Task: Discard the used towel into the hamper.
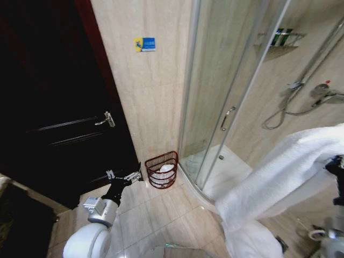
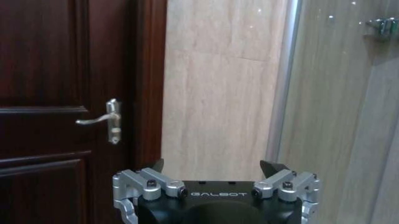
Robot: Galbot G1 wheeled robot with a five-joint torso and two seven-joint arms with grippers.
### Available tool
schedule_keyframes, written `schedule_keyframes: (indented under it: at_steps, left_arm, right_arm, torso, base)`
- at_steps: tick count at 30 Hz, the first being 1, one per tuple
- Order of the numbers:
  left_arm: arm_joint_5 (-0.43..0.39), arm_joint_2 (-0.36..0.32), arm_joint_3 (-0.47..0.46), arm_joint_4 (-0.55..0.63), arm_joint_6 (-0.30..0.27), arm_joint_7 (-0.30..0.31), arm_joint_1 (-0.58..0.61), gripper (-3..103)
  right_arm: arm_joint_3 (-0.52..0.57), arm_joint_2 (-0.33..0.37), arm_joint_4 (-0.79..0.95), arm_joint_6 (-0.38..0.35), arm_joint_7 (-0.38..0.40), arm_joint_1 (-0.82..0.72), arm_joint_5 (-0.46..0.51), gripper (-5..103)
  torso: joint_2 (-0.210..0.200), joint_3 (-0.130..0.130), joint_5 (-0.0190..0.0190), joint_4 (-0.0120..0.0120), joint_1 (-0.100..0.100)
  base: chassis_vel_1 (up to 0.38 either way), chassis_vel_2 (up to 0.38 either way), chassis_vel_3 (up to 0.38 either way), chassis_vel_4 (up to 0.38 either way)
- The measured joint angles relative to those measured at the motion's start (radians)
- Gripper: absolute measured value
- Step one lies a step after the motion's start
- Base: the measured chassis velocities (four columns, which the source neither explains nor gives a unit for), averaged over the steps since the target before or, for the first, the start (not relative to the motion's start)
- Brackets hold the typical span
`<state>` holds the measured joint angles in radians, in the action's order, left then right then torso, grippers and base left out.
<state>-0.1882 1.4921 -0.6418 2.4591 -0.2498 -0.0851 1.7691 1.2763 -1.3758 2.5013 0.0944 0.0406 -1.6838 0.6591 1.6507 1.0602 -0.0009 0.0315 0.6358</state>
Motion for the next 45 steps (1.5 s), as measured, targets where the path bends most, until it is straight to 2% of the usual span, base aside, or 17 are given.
schedule_keyframes:
  at_steps: [5, 14, 27, 45]
  left_arm:
    - [0.0, 0.001, 0.0, 0.0, 0.0, 0.0, 0.0, 100]
    - [0.0, 0.0, 0.0, 0.0, 0.0, 0.0, 0.0, 100]
    - [0.0, 0.0, 0.0, 0.0, 0.0, 0.0, 0.0, 100]
    - [0.0, 0.0, 0.0, 0.0, 0.0, 0.0, 0.0, 100]
  right_arm:
    - [0.001, 0.002, 0.0, 0.01, -0.008, -0.002, -0.012, 5]
    - [0.002, 0.001, 0.0, 0.023, -0.035, -0.001, -0.025, 5]
    - [-0.005, 0.021, -0.001, 0.038, -0.056, 0.0, -0.001, 5]
    - [-0.019, 0.024, -0.001, 0.035, -0.087, 0.002, 0.009, 5]
  torso:
    - [0.0, 0.0, 0.0017, 0.0, 0.0]
    - [0.0, 0.0, 0.0006, 0.0, 0.0]
    - [0.0, 0.0, 0.001, 0.0, 0.0]
    - [0.0, 0.0, 0.0011, 0.0002, 0.0]
  base:
    - [-0.017, -0.017, 0.001, 0.023]
    - [-0.024, -0.024, 0.015, 0.021]
    - [0.052, 0.048, 0.039, 0.037]
    - [0.105, 0.105, 0.106, 0.107]
